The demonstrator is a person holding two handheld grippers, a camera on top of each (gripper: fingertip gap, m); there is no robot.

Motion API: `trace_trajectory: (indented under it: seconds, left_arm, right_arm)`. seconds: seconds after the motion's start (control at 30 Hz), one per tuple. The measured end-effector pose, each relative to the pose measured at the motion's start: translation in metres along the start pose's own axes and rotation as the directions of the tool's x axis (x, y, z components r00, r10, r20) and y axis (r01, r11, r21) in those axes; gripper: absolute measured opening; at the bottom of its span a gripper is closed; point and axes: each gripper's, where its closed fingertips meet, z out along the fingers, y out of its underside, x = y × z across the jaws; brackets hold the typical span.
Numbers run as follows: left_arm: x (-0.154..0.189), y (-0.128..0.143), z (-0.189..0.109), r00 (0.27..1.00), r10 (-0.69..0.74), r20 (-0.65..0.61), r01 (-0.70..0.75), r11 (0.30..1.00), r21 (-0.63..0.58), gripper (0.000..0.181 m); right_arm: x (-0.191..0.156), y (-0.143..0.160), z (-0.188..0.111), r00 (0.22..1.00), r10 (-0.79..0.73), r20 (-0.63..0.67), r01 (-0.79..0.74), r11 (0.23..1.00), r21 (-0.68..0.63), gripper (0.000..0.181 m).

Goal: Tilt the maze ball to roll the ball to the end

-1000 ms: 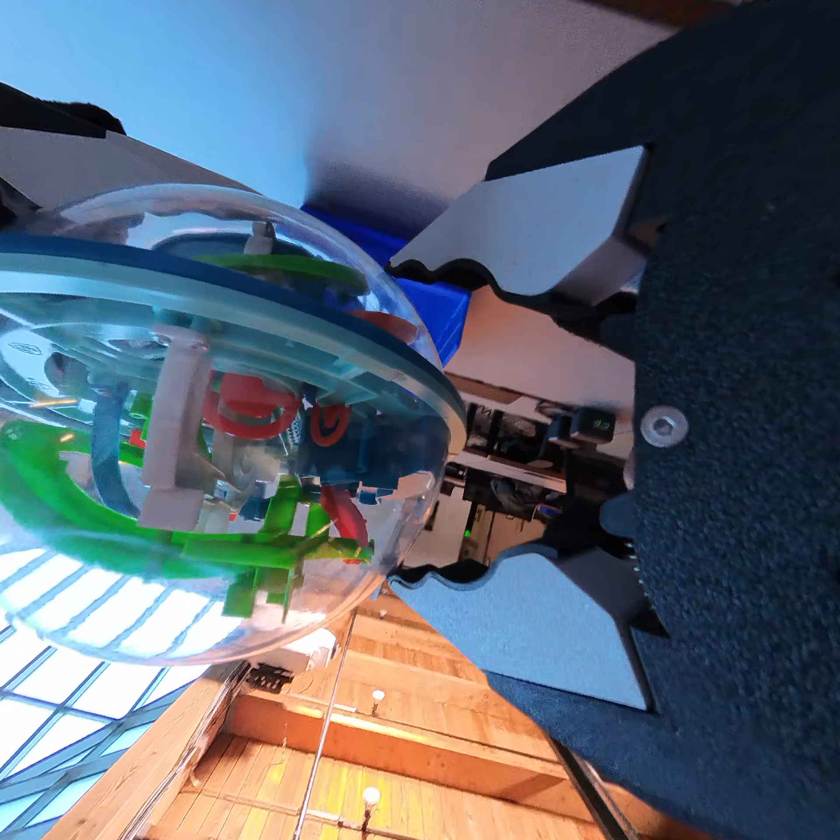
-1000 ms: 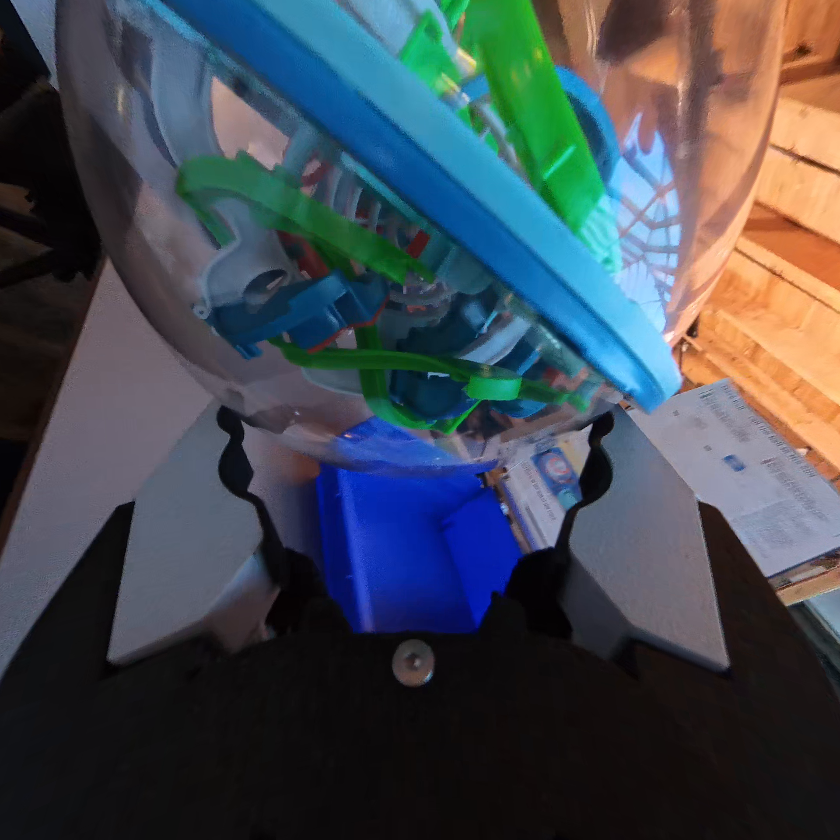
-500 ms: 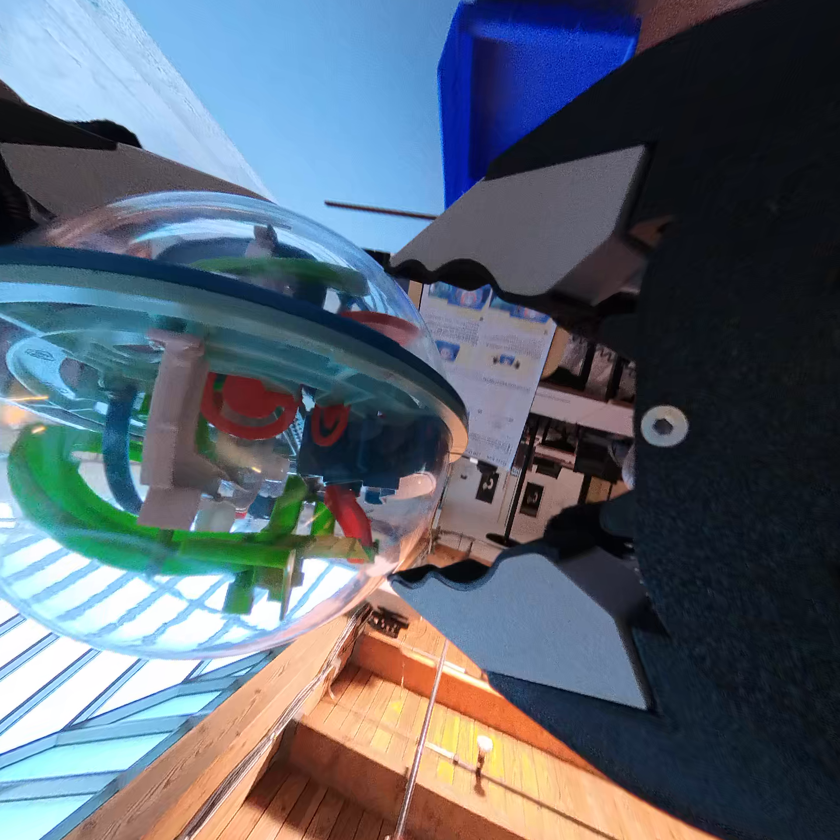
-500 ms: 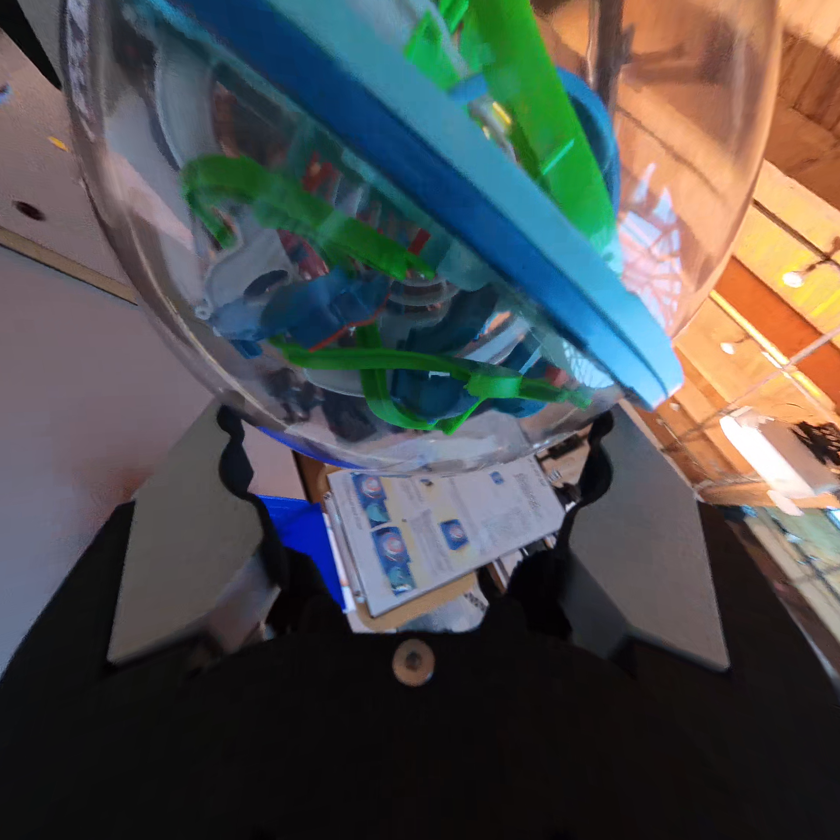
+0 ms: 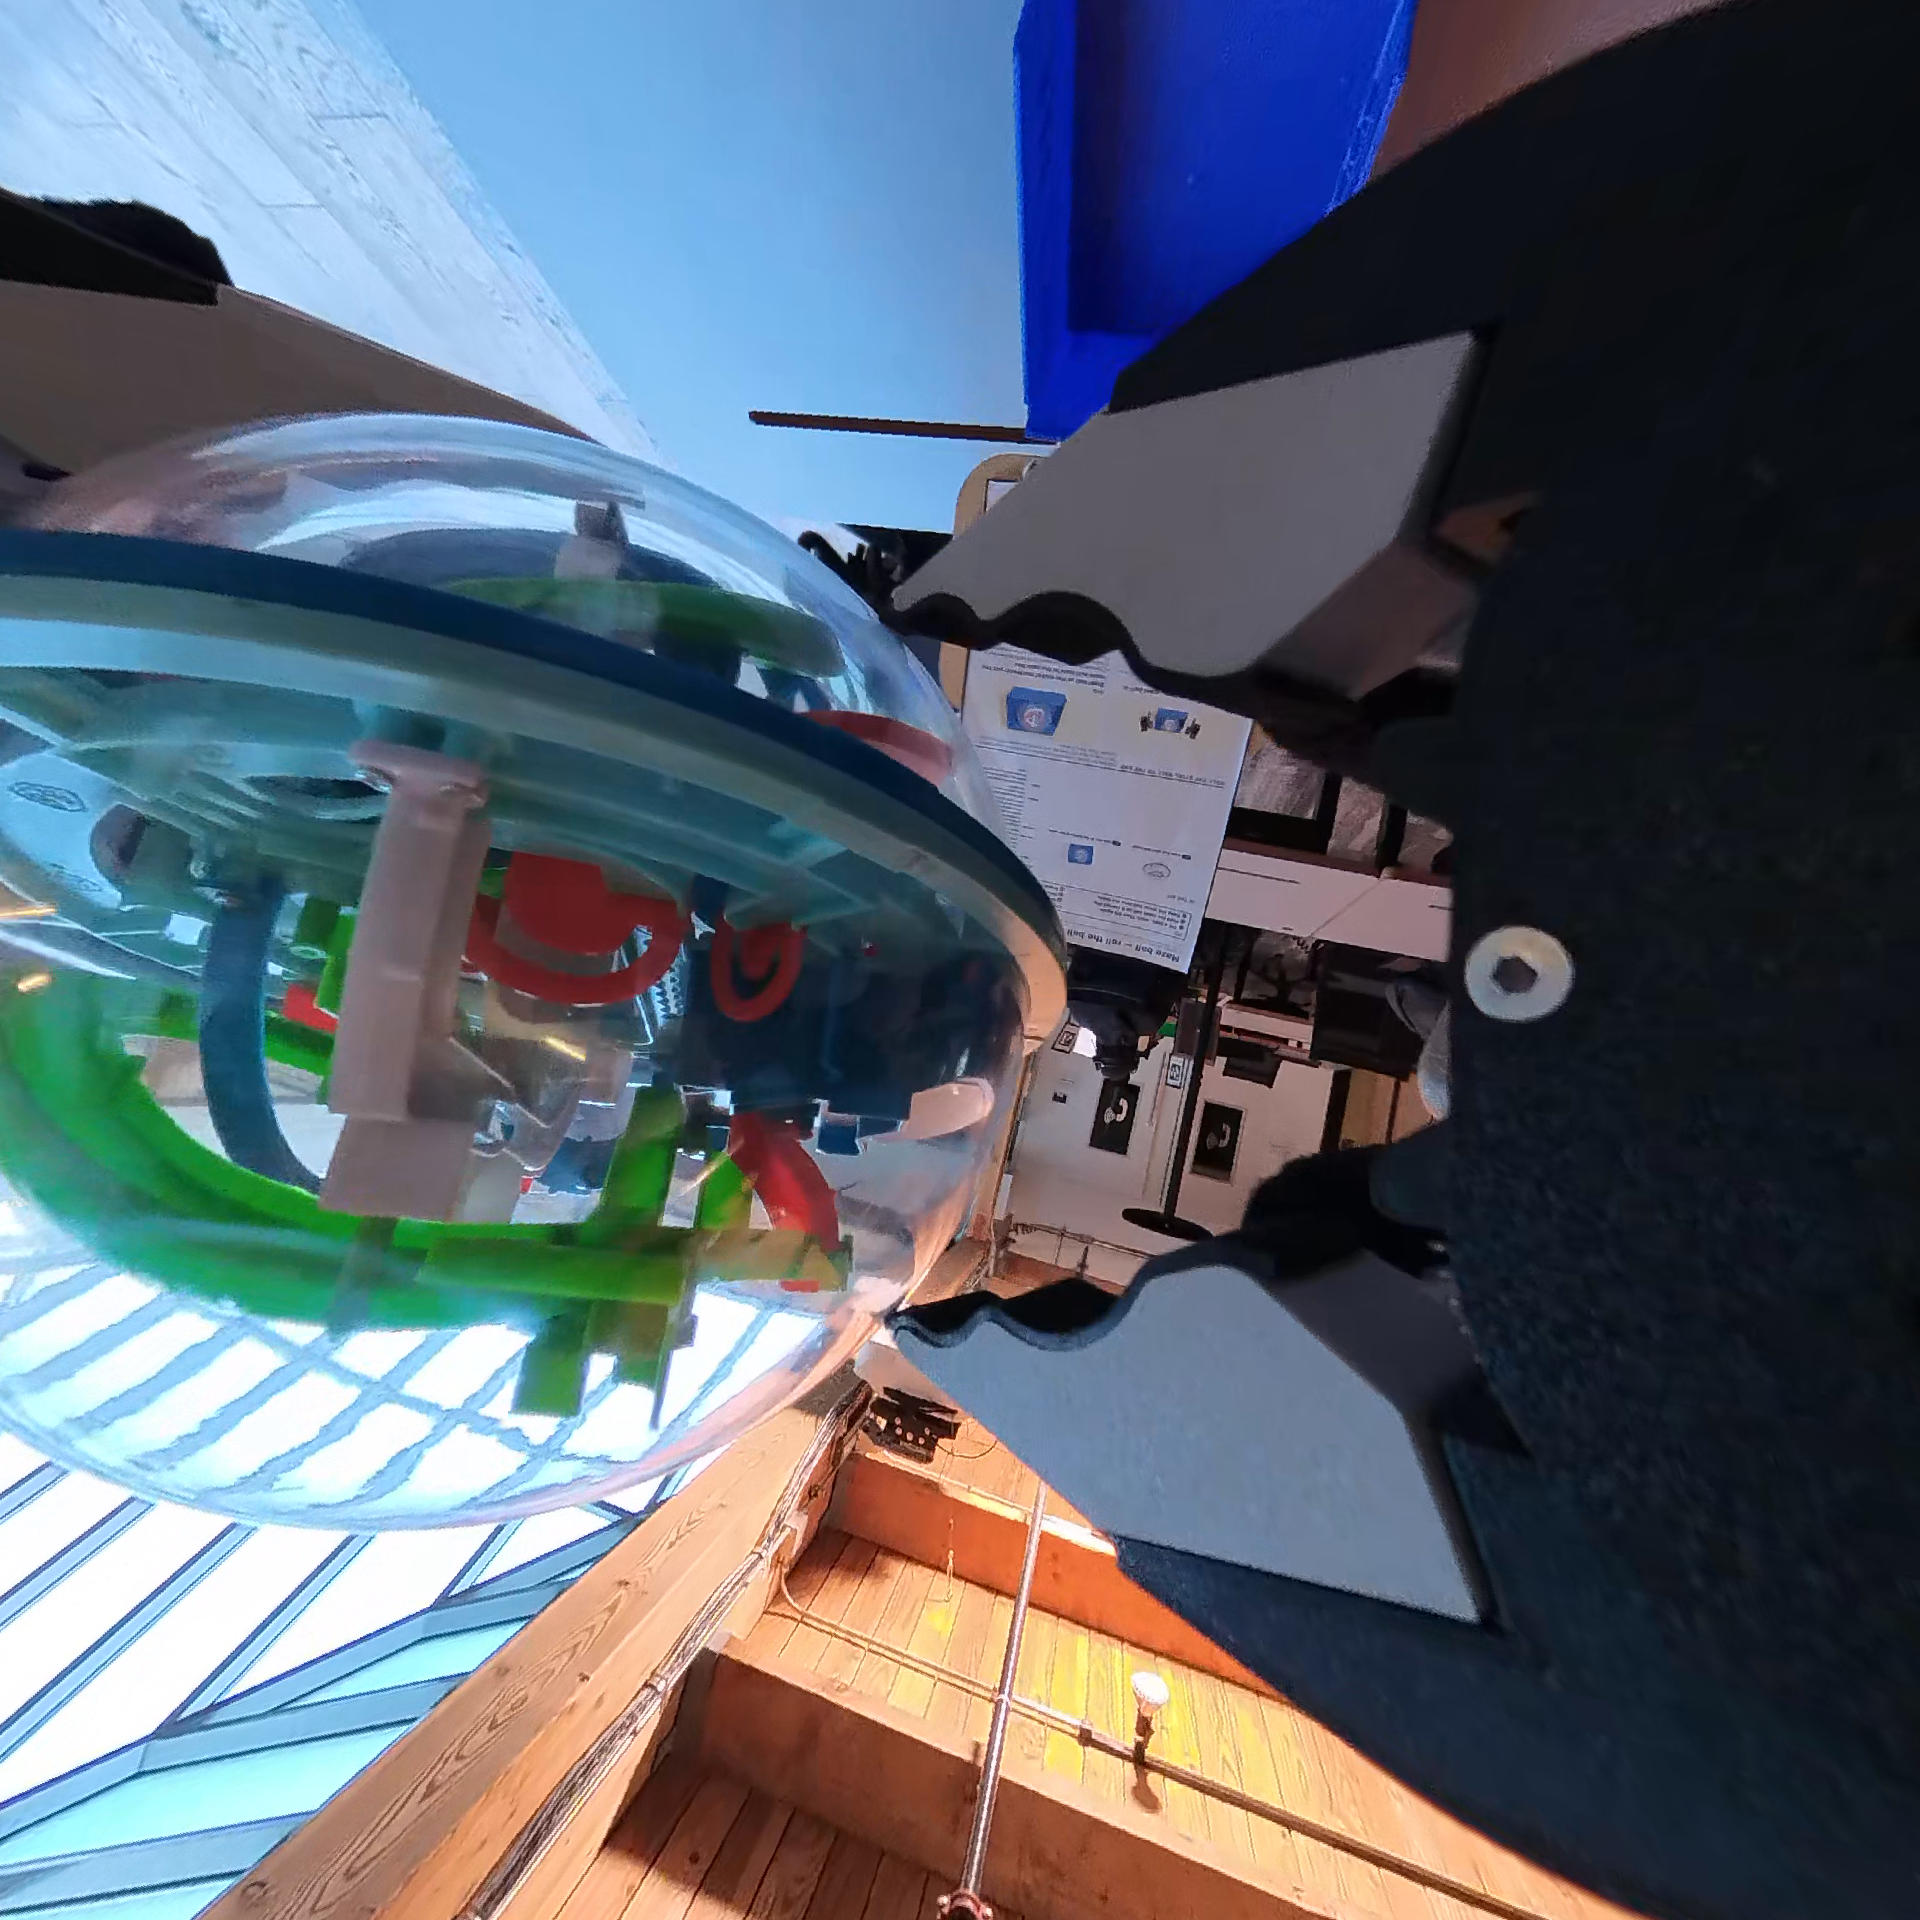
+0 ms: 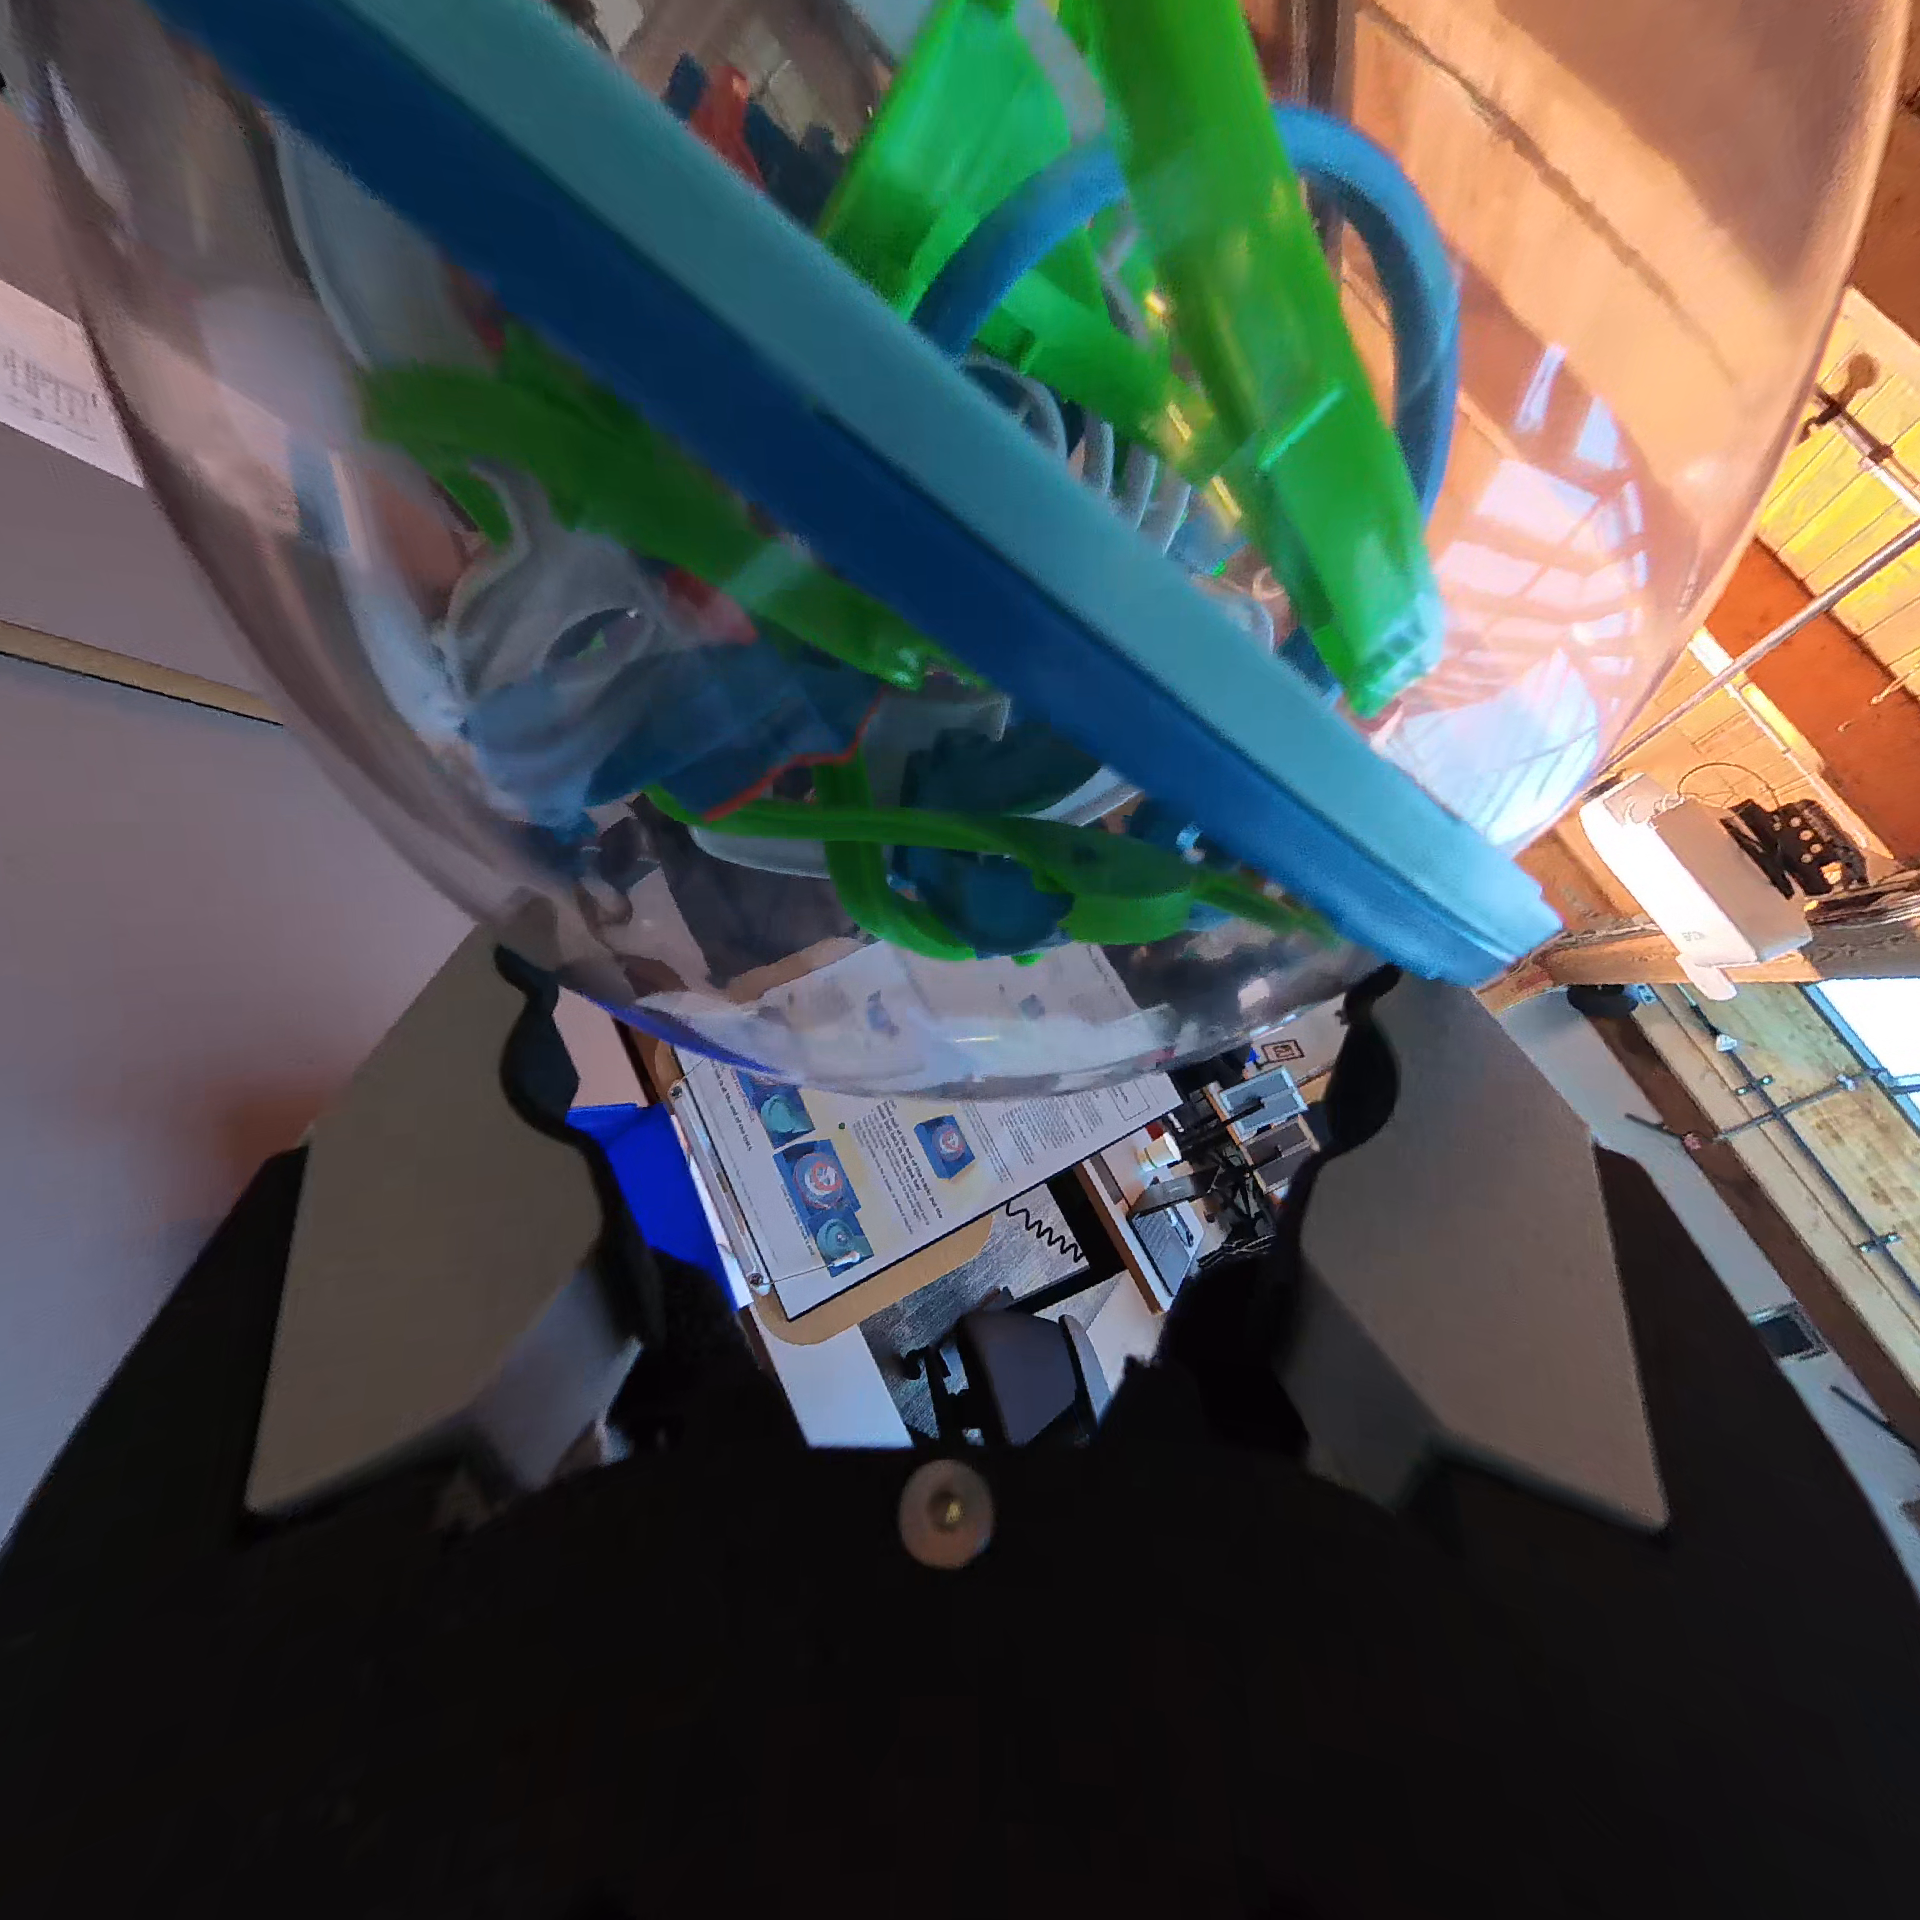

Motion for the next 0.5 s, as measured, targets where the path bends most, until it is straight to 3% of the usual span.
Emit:
trace_trajectory:
  seconds: [0.17, 0.27, 0.37, 0.5]
  left_arm:
    - [0.002, 0.006, 0.006, 0.998, -0.048, -0.046, 0.048, 0.999, -0.018, 0.122]
    - [0.02, 0.013, 0.008, 0.992, -0.098, -0.08, 0.097, 0.995, -0.009, 0.122]
    - [0.057, 0.027, 0.011, 0.98, -0.164, -0.111, 0.166, 0.986, 0.01, 0.122]
    - [0.137, 0.059, 0.019, 0.945, -0.286, -0.157, 0.289, 0.957, -0.001, 0.122]
  right_arm:
    - [-0.002, 0.006, 0.005, 0.998, 0.054, 0.04, -0.053, 0.998, -0.022, 0.147]
    - [-0.017, 0.018, 0.006, 0.993, 0.088, 0.074, -0.087, 0.996, -0.013, 0.146]
    - [-0.046, 0.04, 0.007, 0.988, 0.118, 0.103, -0.118, 0.993, 0.002, 0.147]
    - [-0.106, 0.092, 0.01, 0.976, 0.151, 0.155, -0.147, 0.988, -0.038, 0.148]
